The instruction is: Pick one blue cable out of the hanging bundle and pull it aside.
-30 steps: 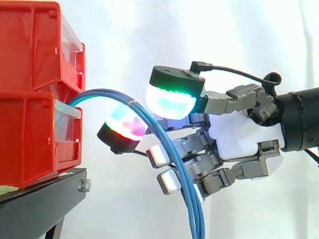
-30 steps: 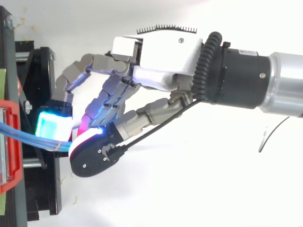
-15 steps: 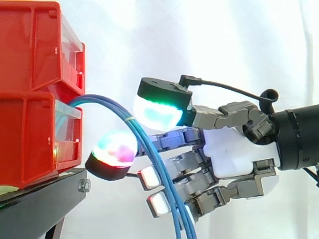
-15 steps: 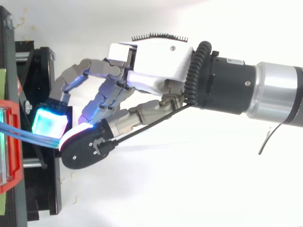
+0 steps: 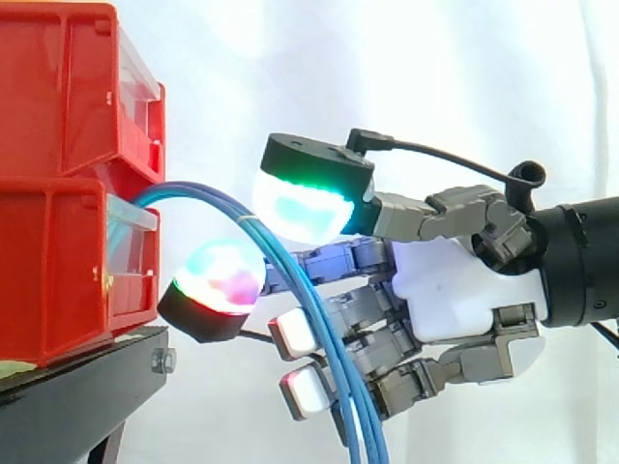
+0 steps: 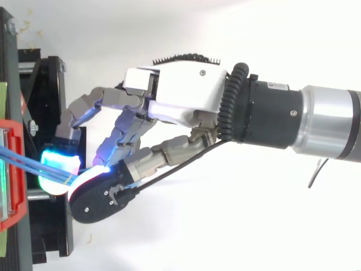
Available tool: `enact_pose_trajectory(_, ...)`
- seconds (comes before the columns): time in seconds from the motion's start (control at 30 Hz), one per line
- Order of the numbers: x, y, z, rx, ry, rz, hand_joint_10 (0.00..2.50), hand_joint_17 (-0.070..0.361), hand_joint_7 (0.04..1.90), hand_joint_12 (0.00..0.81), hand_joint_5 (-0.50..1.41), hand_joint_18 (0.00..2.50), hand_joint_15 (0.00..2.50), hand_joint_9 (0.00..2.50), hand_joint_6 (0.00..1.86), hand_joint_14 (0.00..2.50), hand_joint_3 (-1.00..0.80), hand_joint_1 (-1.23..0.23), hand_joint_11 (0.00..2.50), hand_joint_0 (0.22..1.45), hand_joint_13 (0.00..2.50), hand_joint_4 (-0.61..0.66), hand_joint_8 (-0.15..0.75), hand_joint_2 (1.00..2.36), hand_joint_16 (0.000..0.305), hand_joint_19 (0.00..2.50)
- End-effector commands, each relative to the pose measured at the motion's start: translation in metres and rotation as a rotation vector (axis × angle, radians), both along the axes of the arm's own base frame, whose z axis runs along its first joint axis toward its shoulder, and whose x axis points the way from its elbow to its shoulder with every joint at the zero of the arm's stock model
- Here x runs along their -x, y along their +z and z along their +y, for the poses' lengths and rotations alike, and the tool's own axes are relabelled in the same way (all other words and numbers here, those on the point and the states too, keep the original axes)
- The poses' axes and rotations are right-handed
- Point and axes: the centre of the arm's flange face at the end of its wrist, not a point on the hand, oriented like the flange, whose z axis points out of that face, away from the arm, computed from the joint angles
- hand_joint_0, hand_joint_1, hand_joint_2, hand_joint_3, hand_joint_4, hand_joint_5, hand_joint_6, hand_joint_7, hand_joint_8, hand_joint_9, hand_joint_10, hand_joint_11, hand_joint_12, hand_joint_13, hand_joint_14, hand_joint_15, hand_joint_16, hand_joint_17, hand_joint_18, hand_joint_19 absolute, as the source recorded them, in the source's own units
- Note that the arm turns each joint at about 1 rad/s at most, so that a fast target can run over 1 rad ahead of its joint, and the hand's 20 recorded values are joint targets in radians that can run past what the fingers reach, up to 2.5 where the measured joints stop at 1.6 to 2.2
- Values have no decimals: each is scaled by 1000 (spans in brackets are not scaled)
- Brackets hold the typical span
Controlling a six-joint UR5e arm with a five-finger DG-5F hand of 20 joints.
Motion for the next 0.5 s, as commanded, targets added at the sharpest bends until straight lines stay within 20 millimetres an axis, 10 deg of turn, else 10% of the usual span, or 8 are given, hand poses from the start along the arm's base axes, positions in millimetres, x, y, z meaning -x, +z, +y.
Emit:
enact_pose_trajectory(0.0, -1, 3, 4, 0, 5, -2, 23, 113, 755, 364, -99, 862, 599, 1155, 821, 23, -392, -694, 575, 547, 983, 2, 254, 1007, 50, 773)
enact_pose_trajectory(0.47, 0, 23, 5, 10, 6, 35, 22, 116, 741, 373, -92, 885, 591, 1189, 830, 24, -500, -701, 579, 518, 1005, 27, 264, 1000, 52, 759)
